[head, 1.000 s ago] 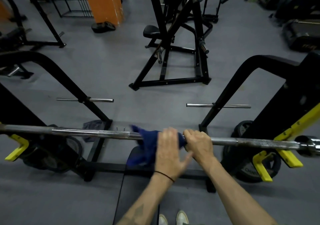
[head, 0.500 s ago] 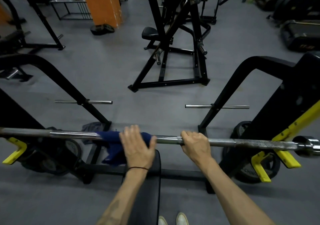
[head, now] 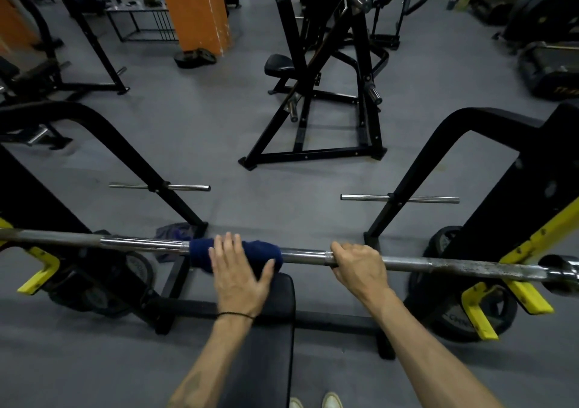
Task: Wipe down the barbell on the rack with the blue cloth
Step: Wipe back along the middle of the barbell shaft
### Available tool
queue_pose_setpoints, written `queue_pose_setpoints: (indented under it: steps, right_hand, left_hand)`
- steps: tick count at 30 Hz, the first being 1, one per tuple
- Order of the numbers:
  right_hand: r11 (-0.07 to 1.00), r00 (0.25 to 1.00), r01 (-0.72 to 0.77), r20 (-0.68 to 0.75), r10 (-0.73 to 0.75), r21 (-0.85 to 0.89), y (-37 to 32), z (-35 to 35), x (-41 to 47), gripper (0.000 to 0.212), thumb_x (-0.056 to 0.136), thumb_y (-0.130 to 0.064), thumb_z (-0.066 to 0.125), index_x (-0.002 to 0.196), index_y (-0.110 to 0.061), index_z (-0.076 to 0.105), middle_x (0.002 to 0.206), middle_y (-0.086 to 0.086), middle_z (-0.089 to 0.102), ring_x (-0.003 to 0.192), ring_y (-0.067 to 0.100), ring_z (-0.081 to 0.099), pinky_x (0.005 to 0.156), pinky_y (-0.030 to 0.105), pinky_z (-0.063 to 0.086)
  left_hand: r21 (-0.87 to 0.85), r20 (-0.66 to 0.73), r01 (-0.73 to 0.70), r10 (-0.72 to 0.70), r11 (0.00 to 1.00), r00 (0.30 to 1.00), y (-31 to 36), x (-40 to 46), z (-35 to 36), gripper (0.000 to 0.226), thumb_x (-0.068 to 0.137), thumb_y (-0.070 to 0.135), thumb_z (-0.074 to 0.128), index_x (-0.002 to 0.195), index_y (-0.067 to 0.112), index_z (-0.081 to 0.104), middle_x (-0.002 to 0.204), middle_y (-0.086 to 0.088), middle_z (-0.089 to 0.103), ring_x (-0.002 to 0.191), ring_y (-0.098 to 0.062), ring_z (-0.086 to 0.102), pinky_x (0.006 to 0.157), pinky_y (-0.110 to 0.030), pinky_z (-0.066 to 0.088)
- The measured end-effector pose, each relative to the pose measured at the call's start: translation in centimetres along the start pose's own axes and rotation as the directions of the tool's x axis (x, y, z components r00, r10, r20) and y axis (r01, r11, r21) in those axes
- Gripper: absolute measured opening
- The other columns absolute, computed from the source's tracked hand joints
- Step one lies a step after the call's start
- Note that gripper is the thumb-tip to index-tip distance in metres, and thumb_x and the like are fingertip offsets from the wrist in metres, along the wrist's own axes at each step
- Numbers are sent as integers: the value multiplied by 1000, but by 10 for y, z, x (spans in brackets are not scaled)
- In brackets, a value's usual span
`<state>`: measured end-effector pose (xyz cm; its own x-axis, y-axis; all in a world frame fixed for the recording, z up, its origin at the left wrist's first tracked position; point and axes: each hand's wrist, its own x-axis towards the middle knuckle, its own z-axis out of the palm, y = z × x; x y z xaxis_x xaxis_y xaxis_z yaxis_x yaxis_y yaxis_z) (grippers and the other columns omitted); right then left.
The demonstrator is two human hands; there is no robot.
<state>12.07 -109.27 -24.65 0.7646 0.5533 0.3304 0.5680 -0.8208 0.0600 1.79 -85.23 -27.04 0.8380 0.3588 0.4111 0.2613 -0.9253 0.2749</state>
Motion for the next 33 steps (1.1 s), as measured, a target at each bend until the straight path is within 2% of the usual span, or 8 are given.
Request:
queue_pose_setpoints:
  steps: [4,6,8,11,19,26,30,33]
  right_hand:
    - [998,954,41,300,-27,-41,3,-26,21,18,78,-32,75,84,-17,66,79,8,72,73,31,71,59,35,52]
    - [983,767,-83,640,-41,162,11,-39,41,14,89,-25,57,88,-14,65,91,10,74,89,36,70,67,35,51]
    - [884,543,-337,834,-99,324,19,-46,56,14,85,-9,55,71,-10,58,64,9,66,67,31,63,49,26,43]
    - [814,444,-450,883,-154,368,24,-47,61,12,84,-7,62,73,-12,60,59,5,59,52,19,51,45,25,38]
    - [999,916,7,400,-24,43,0,-32,22,24,93,-45,55,103,-25,61,99,1,71,90,28,68,71,35,45]
    - [997,971,-80,224,79,-6,-10,-20,14,38,45,-27,90,60,-21,57,51,1,60,39,23,59,36,25,38]
    - [993,967,-108,237,95,42,-6,-22,11,29,57,-25,87,70,-19,61,61,1,66,50,26,63,44,32,48]
    - [992,941,-115,325,91,58,-18,-27,10,23,86,-32,67,103,-18,62,101,5,68,95,29,65,80,40,50]
  left_hand:
    - [-202,101,-251,275,947,956,121,-27,19,87,96,64,42,148,-6,41,152,-22,42,145,-42,35,122,-57,19]
    - [-246,113,-306,341,920,933,140,-29,20,88,97,66,38,151,-3,37,155,-19,40,147,-36,33,123,-51,18]
    - [-230,102,-397,428,889,898,118,-18,15,83,96,64,44,151,2,39,151,-16,46,143,-33,41,122,-47,21]
    - [-160,90,-421,438,893,894,50,-1,4,78,96,61,45,149,4,44,146,-14,52,138,-33,46,121,-47,25]
    - [90,101,-128,119,988,988,-42,11,-12,90,93,66,40,146,-7,41,149,-26,43,144,-45,34,123,-59,14]
    - [-90,136,-418,427,904,894,91,-22,8,87,90,65,51,151,5,40,155,-16,41,146,-37,34,122,-55,18]
    - [-85,50,-400,405,913,913,21,-8,-2,80,95,58,50,152,3,39,156,-16,41,148,-33,34,124,-49,21]
    - [-9,34,-295,295,955,955,-38,3,-13,81,95,57,48,152,0,37,155,-19,40,147,-36,34,123,-53,21]
